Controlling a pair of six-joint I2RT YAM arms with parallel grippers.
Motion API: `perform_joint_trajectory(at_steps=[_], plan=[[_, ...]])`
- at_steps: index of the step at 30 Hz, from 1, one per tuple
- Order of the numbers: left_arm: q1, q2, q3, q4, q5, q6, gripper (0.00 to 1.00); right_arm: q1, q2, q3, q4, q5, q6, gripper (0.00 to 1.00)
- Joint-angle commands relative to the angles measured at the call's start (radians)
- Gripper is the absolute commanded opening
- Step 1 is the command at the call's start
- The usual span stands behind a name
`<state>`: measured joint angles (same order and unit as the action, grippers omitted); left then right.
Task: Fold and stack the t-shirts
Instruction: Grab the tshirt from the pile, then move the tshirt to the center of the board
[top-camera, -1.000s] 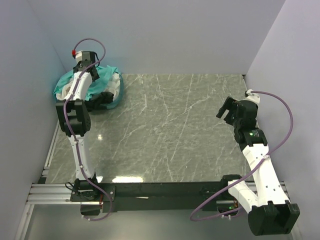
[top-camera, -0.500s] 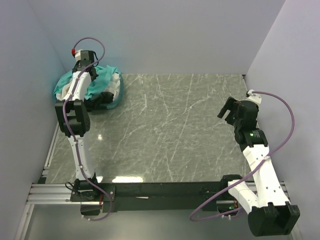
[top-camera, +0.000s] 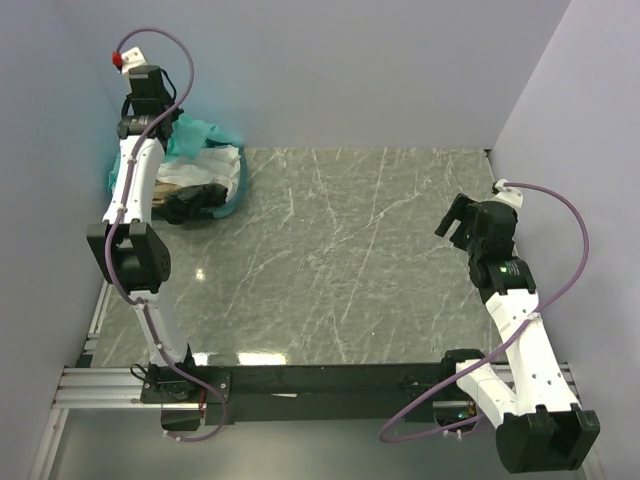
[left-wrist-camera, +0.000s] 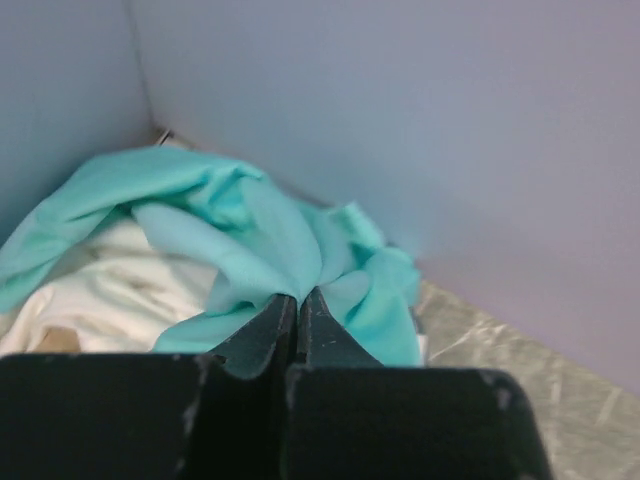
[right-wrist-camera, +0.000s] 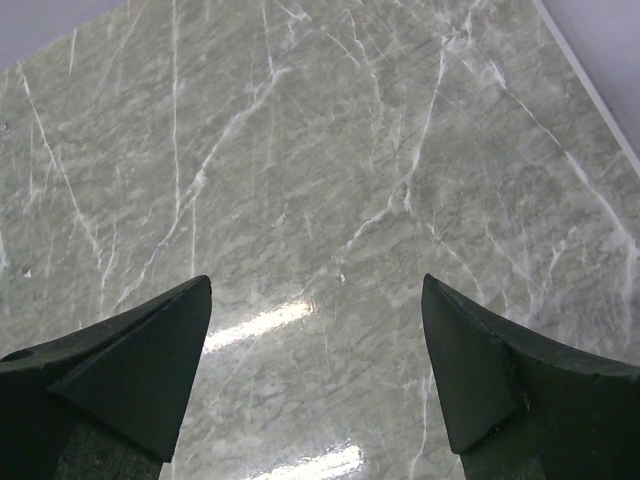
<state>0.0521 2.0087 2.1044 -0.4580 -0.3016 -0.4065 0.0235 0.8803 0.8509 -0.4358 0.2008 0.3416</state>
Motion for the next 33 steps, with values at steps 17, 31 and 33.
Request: perform_joint_trajectory(at_steps=[17, 31, 33], plan=[[-0.047, -0.419, -0.052, 0.551, 0.674, -0.228, 0.01, -0.004, -0.015, 0.030, 0.037, -0.017, -0.012, 0.91], [-0.483, -0.588, -0.319, 0.576, 0.638, -0.121, 0.01, -0.002, -0.152, 0.017, -0.015, 0.025, 0.054, 0.94], [-0.485, -0.599, -0.414, 0.604, 0.648, -0.153, 0.01, -0.002, -0.176, 0.011, -0.014, 0.006, 0.056, 0.95]])
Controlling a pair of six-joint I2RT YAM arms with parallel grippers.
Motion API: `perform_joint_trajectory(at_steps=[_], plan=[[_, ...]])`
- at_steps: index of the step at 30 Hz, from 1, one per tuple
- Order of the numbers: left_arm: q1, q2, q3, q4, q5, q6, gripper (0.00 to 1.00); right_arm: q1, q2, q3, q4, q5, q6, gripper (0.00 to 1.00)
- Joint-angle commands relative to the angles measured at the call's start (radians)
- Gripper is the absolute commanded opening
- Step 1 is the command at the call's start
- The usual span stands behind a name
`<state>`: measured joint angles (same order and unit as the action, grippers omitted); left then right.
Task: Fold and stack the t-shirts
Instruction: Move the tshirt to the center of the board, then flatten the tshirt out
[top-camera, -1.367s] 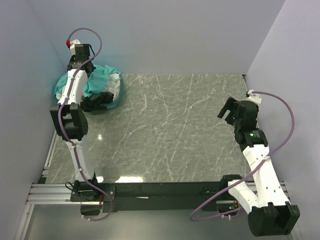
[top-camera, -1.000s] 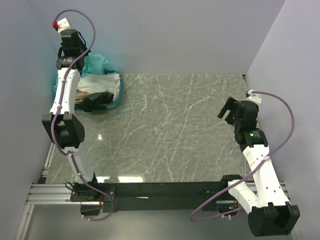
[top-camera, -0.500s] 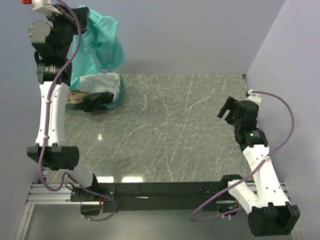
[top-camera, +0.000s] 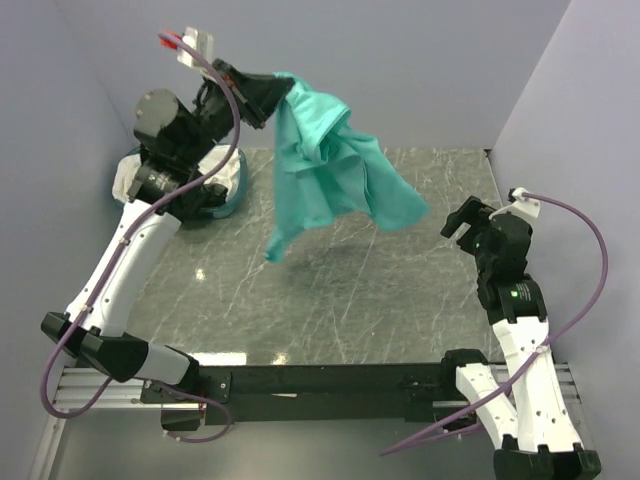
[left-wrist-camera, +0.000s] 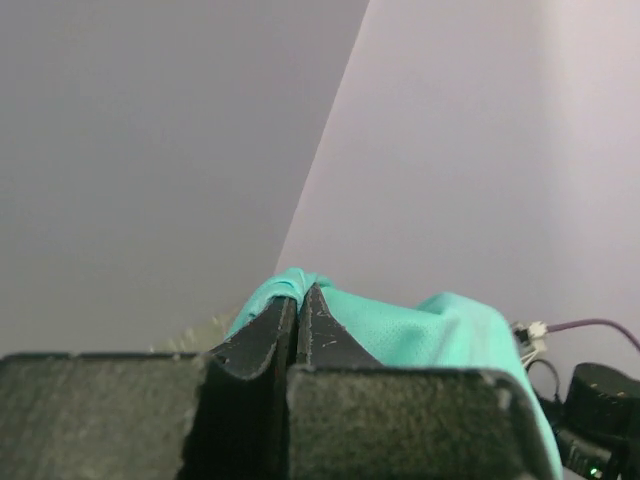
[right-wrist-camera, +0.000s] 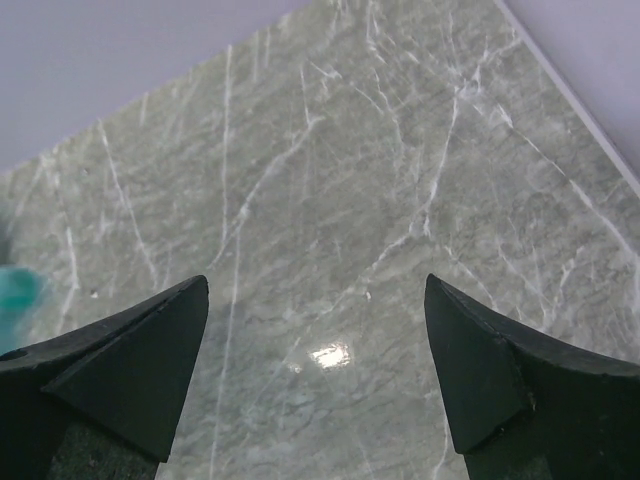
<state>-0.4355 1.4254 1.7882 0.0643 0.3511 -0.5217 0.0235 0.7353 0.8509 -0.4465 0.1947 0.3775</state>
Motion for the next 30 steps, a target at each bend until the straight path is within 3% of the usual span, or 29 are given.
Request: perform_joint_trajectory(at_steps=[1, 2, 3, 6, 7, 16, 20, 22, 25, 30], plan=[[0.004, -0.014, -0.190, 0.075, -0.015, -0.049, 0.06, -0.002, -0.034, 0.004, -0.001, 0.005, 0.023, 0.95], [0.004, -0.011, -0.247, 0.087, -0.018, -0.069, 0.13, -0.002, -0.037, 0.002, -0.003, -0.007, 0.024, 0.95], [0.004, -0.003, -0.344, 0.094, -0.026, -0.073, 0.37, -0.004, -0.036, 0.004, -0.007, -0.014, 0.024, 0.95], [0.004, 0.061, -0.424, -0.007, -0.087, -0.084, 0.75, -0.002, -0.010, 0.010, -0.034, -0.043, 0.035, 0.95], [0.004, 0.099, -0.453, -0.061, -0.109, -0.090, 0.99, -0.002, 0.009, 0.011, -0.041, -0.057, 0.041, 0.95], [0.004, 0.061, -0.737, -0.138, -0.228, -0.179, 0.99, 0.010, 0.117, -0.052, -0.018, -0.373, 0.060, 0.95], [0.004, 0.033, -0.857, -0.112, -0.241, -0.215, 0.99, 0.079, 0.159, -0.088, -0.040, -0.330, 0.098, 0.95], [0.004, 0.041, -0.898, -0.109, -0.247, -0.225, 0.99, 0.177, 0.203, -0.095, -0.064, -0.313, 0.110, 0.95], [0.006, 0.090, -0.885, -0.120, -0.296, -0.241, 0.99, 0.332, 0.263, -0.098, -0.080, -0.212, 0.144, 0.94], [0.014, 0.207, -0.794, -0.124, -0.313, -0.255, 1.00, 0.371, 0.291, -0.148, -0.067, -0.177, 0.228, 0.92]])
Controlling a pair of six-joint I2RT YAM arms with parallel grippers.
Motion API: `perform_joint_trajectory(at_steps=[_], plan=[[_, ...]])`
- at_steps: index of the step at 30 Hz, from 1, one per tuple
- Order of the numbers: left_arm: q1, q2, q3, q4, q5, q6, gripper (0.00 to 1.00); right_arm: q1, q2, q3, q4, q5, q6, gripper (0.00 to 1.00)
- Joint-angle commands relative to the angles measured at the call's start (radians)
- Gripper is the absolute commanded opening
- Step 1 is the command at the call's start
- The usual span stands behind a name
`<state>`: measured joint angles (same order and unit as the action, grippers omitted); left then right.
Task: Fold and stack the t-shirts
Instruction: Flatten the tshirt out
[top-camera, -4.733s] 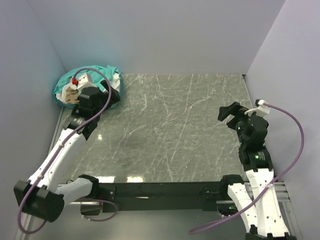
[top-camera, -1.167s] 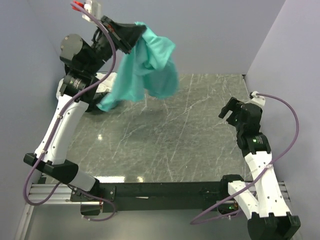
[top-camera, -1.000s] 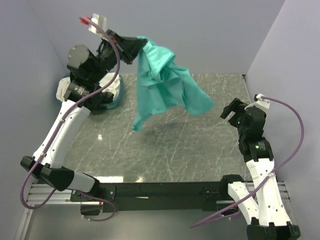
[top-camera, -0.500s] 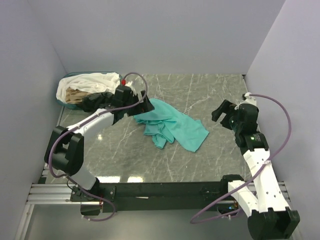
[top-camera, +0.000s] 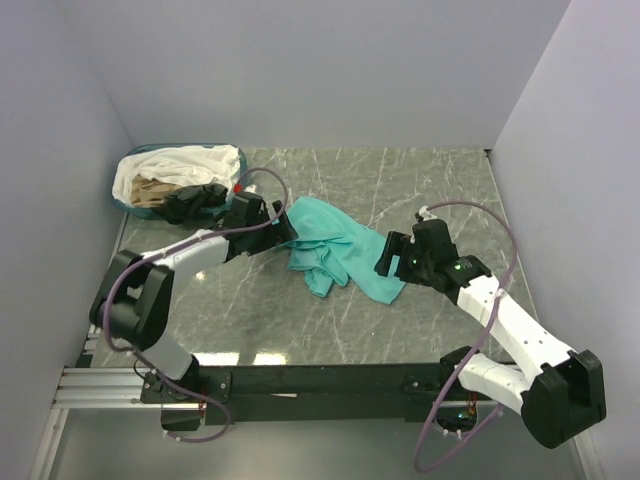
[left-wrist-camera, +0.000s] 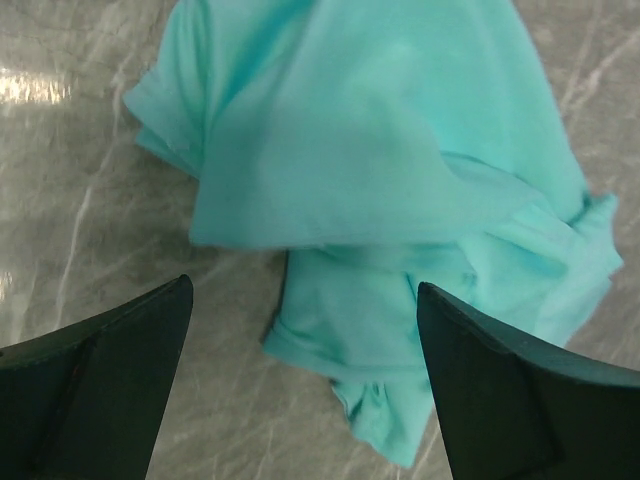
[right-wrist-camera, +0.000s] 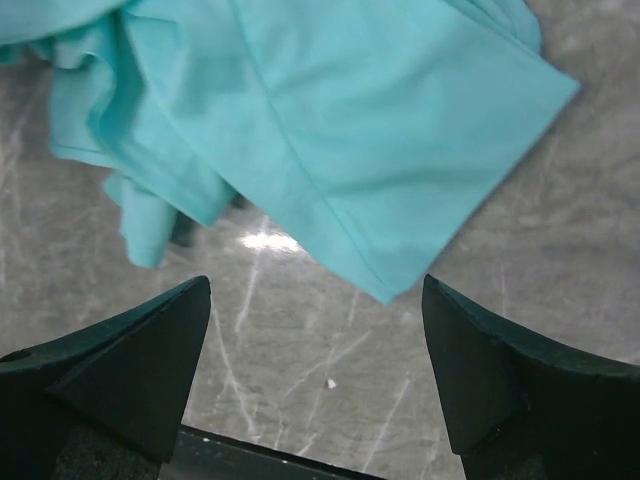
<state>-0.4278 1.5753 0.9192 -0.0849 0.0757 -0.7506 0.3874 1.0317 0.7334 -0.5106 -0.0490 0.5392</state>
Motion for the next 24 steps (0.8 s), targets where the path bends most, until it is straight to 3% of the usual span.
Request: perform_joint_trajectory(at_steps=[1, 5, 7, 8, 9, 11, 12, 13, 24], plan=[[0.011, 0.098, 0.089, 0.019, -0.040, -0.026, 0.99, 0.007, -0.013, -0.043, 0.010, 0.066, 0.079, 0.92], [0.021, 0.170, 0.130, 0.036, -0.007, -0.027, 0.89, 0.008, -0.025, -0.101, 0.040, 0.052, 0.125, 0.91], [0.021, 0.196, 0.145, 0.040, 0.007, -0.024, 0.73, 0.010, -0.024, -0.127, 0.049, 0.011, 0.130, 0.91], [0.021, 0.201, 0.150, 0.045, 0.021, -0.021, 0.64, 0.011, -0.019, -0.134, 0.047, 0.005, 0.136, 0.90], [0.021, 0.206, 0.156, 0.043, 0.022, -0.018, 0.47, 0.014, -0.015, -0.147, 0.049, -0.003, 0.137, 0.90], [0.021, 0.213, 0.165, 0.028, 0.006, -0.010, 0.28, 0.021, 0.001, -0.166, 0.047, -0.005, 0.148, 0.90], [0.021, 0.218, 0.167, 0.019, -0.010, -0.012, 0.08, 0.024, 0.011, -0.173, 0.052, -0.008, 0.151, 0.89], [0.023, 0.218, 0.168, 0.008, -0.025, -0.013, 0.01, 0.025, 0.017, -0.180, 0.063, -0.017, 0.151, 0.89], [0.023, 0.141, 0.127, 0.027, 0.002, 0.000, 0.01, 0.096, 0.169, -0.177, 0.153, 0.001, 0.186, 0.82]])
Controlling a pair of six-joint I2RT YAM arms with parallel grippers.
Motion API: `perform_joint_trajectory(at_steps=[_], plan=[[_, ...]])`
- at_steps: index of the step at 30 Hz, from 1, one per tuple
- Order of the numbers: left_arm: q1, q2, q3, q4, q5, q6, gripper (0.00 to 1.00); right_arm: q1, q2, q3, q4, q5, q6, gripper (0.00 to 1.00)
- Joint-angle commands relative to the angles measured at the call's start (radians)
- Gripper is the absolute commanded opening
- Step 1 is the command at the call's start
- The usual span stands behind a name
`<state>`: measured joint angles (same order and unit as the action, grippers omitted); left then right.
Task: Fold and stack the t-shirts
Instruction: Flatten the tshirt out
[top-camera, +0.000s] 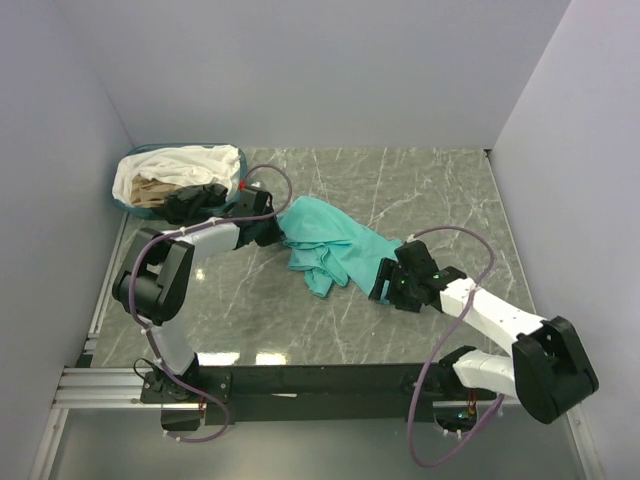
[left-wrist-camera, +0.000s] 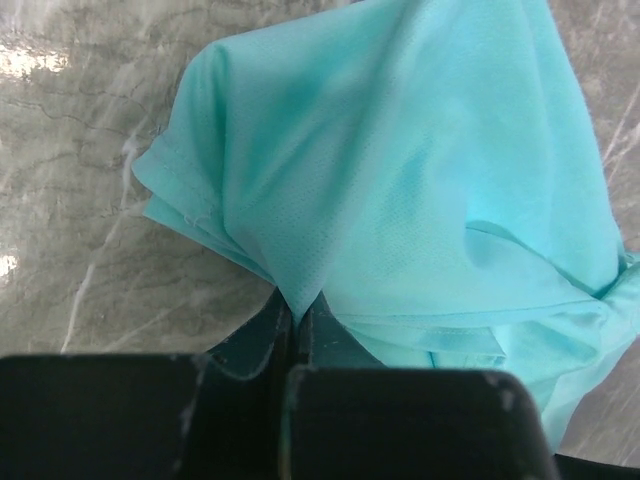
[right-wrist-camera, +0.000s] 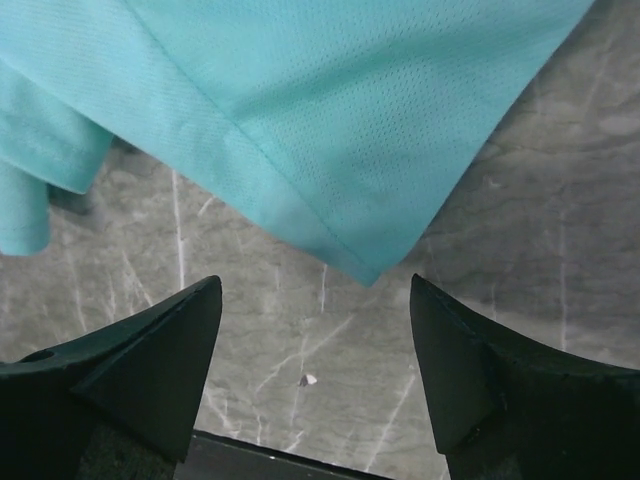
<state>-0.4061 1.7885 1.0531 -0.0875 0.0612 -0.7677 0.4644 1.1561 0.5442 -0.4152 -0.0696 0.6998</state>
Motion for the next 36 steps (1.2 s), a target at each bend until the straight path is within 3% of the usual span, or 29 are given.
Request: perform_joint_trajectory(at_steps=[1, 5, 8, 9, 12, 21, 30, 36], plan=[[0.001, -0.077, -0.010, 0.031, 0.022, 0.021, 0.01, 0.022, 0.057, 0.013, 0.071, 0.034, 0.032, 0.81], [0.001, -0.097, -0.021, 0.038, 0.034, 0.022, 0.01, 0.023, 0.126, 0.025, 0.118, 0.068, 0.050, 0.65], [0.001, -0.107, -0.010, 0.043, 0.043, 0.027, 0.01, 0.023, 0.162, 0.059, 0.147, 0.169, 0.055, 0.36], [0.001, -0.106, -0.002, 0.034, 0.040, 0.030, 0.01, 0.026, 0.169, 0.088, 0.145, 0.197, 0.056, 0.20], [0.001, -0.116, 0.036, 0.005, 0.037, 0.037, 0.01, 0.025, 0.147, 0.178, 0.092, 0.272, 0.026, 0.00], [0.000, -0.312, 0.186, -0.043, 0.032, 0.085, 0.01, 0.023, -0.185, 0.451, -0.054, 0.378, -0.126, 0.00], [-0.028, -0.599, 0.403, -0.095, -0.044, 0.148, 0.01, 0.023, -0.352, 0.812, -0.083, 0.272, -0.272, 0.00], [-0.030, -0.773, 0.478, -0.018, 0.032, 0.214, 0.01, 0.023, -0.369, 1.074, -0.145, 0.104, -0.336, 0.00]])
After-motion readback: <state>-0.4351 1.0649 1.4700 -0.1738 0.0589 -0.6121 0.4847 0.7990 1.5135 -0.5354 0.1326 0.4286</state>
